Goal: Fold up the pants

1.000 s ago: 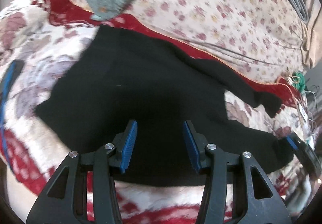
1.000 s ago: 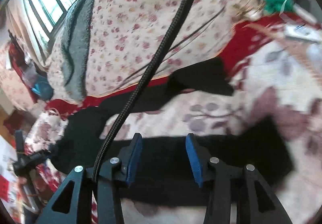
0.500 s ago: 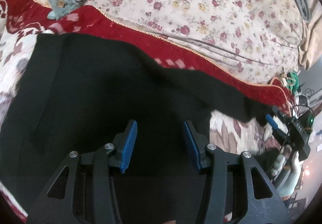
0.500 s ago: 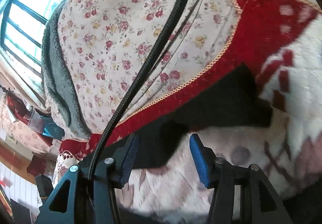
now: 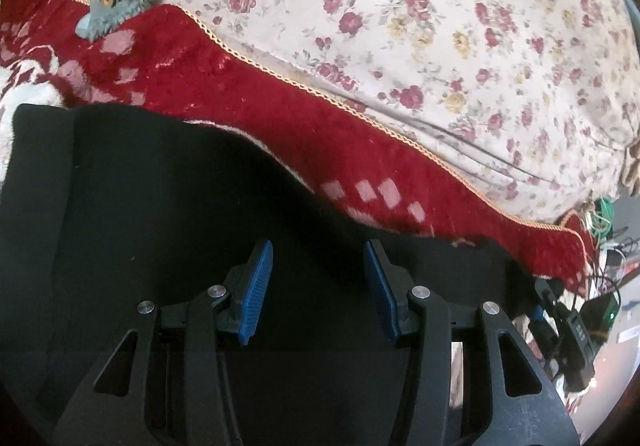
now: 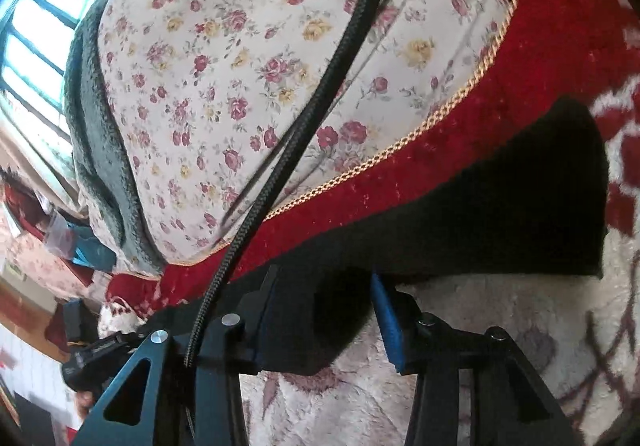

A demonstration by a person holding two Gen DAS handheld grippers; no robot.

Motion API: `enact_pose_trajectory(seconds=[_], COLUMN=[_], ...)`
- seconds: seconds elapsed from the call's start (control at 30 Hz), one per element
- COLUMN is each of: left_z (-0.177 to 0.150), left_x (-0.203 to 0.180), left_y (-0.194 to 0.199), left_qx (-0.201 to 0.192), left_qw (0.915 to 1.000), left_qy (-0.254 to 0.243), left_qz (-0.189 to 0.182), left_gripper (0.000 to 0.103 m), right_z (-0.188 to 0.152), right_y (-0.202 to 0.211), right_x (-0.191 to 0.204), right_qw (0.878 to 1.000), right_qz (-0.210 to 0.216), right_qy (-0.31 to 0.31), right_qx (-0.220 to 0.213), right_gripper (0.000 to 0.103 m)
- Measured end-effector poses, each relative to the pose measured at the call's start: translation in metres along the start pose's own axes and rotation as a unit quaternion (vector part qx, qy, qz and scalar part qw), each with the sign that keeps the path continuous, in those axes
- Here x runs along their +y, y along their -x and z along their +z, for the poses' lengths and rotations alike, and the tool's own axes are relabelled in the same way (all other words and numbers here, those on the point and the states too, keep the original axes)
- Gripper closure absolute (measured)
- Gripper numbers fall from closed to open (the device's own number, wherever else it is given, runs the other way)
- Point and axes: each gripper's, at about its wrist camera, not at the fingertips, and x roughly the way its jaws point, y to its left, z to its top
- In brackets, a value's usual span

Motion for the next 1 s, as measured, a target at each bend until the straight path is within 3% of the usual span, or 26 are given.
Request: enact_pose_trajectory(seconds=[0.27, 0.3, 0.33, 0.4, 0.43, 0.5, 0.7, 1.0], left_z=[0.010, 0.011, 0.012, 0.013, 0.014, 0.013, -0.004, -0.046], left_x=[-0.014, -0.017, -0.019, -0.020, -0.019, -0.014, -0.006, -0.029], left_y=[-0.017, -0.020, -0.022, -0.028, -0.029, -0.028, 0.010, 0.090], left_qx=[-0.004, -0.006, -0.010, -0.015, -0.019, -0.027, -0.062, -0.116], left_qw=[0.9998, 0.9996, 0.9994, 0.9989, 0.9980, 0.9985, 0.9977, 0.9920], left_qy=[-0.008, -0.015, -0.020, -0.016, -0.016, -0.008, -0.019, -0.050], left_qz=[0.019, 0.024, 0.027, 0.042, 0.058, 0.047, 0.022, -0.007], left_gripper=[0.056, 0.056, 0.056, 0.073, 0.091, 0.093, 0.098, 0.098], right_z=[0.004, 0.004, 0.006, 0.007, 0.008, 0.008, 0.005, -0.013], right_y=[-0.009, -0.010, -0.011, -0.012, -0.011, -0.007, 0.028, 0.084], right_x=[-0.008, -0.007, -0.007, -0.008, -0.009, -0.008, 0.002, 0.018], right_qw=[1.000, 1.000, 1.000, 1.000, 1.000, 1.000, 0.999, 0.997], right_qz=[0.005, 0.006, 0.007, 0.006, 0.014, 0.018, 0.038, 0.065], right_qy=[-0.022, -0.016, -0.008, -0.011, -0.014, -0.008, 0.011, 0.029], right_qx=[0.011, 0.011, 0.009, 0.007, 0.008, 0.007, -0.011, -0.038], right_gripper=[0.059, 0.064, 0.083, 0.093, 0.094, 0.096, 0.097, 0.097])
